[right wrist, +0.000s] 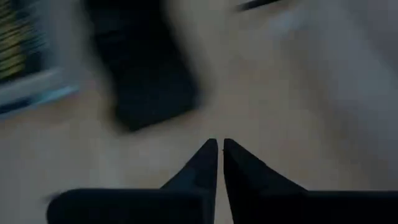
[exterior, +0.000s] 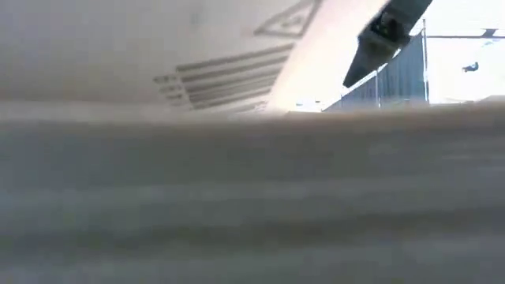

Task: Stock shelves
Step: Remove the pen holder from the shelf

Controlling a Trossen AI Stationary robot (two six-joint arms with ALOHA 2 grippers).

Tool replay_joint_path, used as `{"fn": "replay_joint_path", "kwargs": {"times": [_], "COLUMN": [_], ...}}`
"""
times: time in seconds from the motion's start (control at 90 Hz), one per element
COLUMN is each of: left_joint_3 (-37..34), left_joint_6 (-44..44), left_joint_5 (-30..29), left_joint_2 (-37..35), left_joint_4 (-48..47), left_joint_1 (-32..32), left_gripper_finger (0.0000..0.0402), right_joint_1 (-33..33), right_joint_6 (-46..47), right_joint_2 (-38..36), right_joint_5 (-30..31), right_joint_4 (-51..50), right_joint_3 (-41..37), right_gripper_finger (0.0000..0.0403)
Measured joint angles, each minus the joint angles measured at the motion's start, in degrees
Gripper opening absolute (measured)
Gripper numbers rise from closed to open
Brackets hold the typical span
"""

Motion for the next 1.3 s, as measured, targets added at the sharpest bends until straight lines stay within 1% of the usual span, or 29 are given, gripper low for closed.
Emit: {"fn": "replay_joint_path", "kwargs": {"times": [0.056,0.122,0.211,0.278,0.356,0.422,0.5,0.578,0.667,0.8,1.022,1.122,1.211,1.3], "left_joint_3": [0.0,0.0,0.0,0.0,0.1,0.1,0.0,0.0,0.0,0.3,0.2,0.2,0.2,0.2], "left_joint_6": [5.4,13.4,25.1,31.4,35.7,37.3,38.6,39.9,41.6,44.2,48.5,48.5,48.4,48.4], "left_joint_5": [-0.1,-0.1,1.0,4.4,9.3,11.7,12.7,12.9,13.9,14.4,10.4,10.5,10.3,10.0], "left_joint_2": [0.0,0.0,0.0,0.4,0.8,1.8,2.8,3.9,5.8,7.7,8.6,8.6,8.6,8.7], "left_joint_4": [4.5,11.0,20.6,27.9,33.3,36.7,37.9,38.6,39.5,40.5,42.1,42.1,41.5,41.2], "left_joint_1": [3.2,7.2,12.2,15.6,19.1,21.6,23.9,25.8,27.5,28.7,30.0,30.2,29.8,29.1], "left_gripper_finger": [0.0039,0.0030,0.0022,0.0019,0.0019,0.0018,0.0018,0.0018,0.0018,0.0018,0.0018,0.0018,0.0018,0.0018], "right_joint_1": [-2.5,-6.9,-13.5,-18.6,-24.9,-30.0,-34.8,-37.8,-39.1,-38.2,-36.5,-34.7,-32.3,-29.6], "right_joint_6": [0.0,-1.2,-2.3,-3.7,-5.4,-6.4,-6.7,-6.3,-4.9,-0.4,6.0,6.2,8.5,9.2], "right_joint_2": [-3.5,-6.6,-8.9,-9.4,-9.1,-8.4,-7.8,-8.2,-9.6,-13.1,-16.9,-18.3,-20.4,-22.6], "right_joint_5": [2.8,2.6,2.3,2.2,0.3,-1.8,-3.4,-3.9,-4.0,-3.8,-4.2,-4.3,-5.0,-5.0], "right_joint_4": [-3.8,-6.2,-5.6,-3.7,-2.0,-2.3,-5.8,-8.0,-12.2,-17.7,-28.9,-30.0,-29.7,-29.5], "right_joint_3": [0.0,0.0,-0.5,-1.5,-3.4,-4.7,-6.0,-6.6,-6.7,-7.0,-7.0,-7.0,-7.0,-7.0], "right_gripper_finger": [0.0003,0.0011,0.0024,0.0031,0.0035,0.0033,0.0024,0.0013,0.0003,0.0002,0.0001,0.0001,0.0002,0.0014]}}
